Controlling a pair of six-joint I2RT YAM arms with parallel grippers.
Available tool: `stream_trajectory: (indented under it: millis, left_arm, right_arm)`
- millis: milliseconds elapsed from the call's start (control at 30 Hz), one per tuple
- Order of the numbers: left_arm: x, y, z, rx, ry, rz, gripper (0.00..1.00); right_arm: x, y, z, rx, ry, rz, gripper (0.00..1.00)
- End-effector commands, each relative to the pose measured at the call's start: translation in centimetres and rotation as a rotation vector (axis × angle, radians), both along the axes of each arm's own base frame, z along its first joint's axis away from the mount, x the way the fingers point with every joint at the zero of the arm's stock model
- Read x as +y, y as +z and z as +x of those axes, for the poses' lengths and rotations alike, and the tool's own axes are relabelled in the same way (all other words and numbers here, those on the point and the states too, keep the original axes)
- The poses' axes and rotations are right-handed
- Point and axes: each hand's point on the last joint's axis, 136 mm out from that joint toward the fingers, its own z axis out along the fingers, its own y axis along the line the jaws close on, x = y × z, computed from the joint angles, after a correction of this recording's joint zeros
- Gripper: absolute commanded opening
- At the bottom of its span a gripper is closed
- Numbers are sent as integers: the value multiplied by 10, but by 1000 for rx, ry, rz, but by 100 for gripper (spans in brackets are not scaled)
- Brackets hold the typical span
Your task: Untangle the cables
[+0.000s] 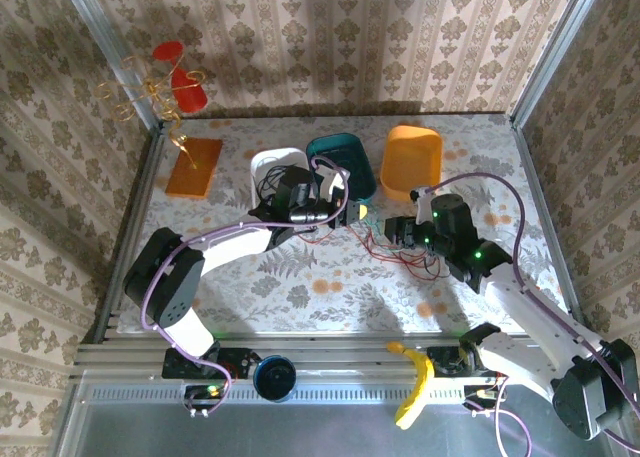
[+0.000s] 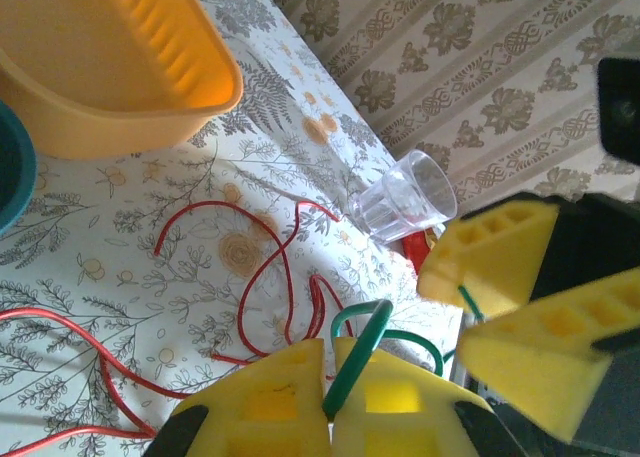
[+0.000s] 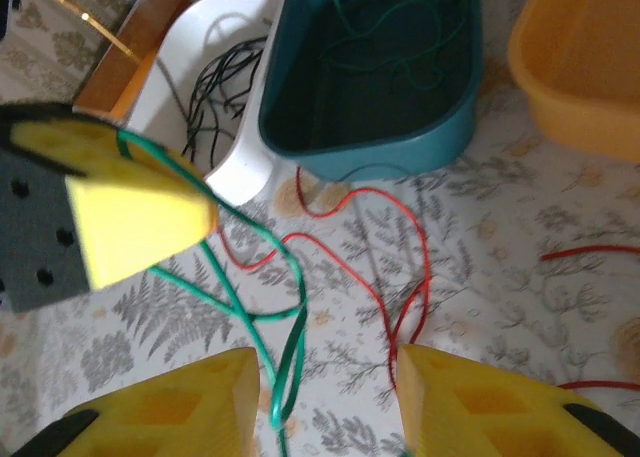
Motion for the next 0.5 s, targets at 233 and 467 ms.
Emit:
stream_trajectory:
  millis: [233, 467]
  left_arm:
    - [-2, -12, -6, -17, -34, 43, 0]
    - [-3, -9, -5, -26, -36, 41, 0]
  right_arm:
    - [0, 27, -3, -38, 54, -42, 41]
    - [28, -2, -18, 94, 194, 1, 37]
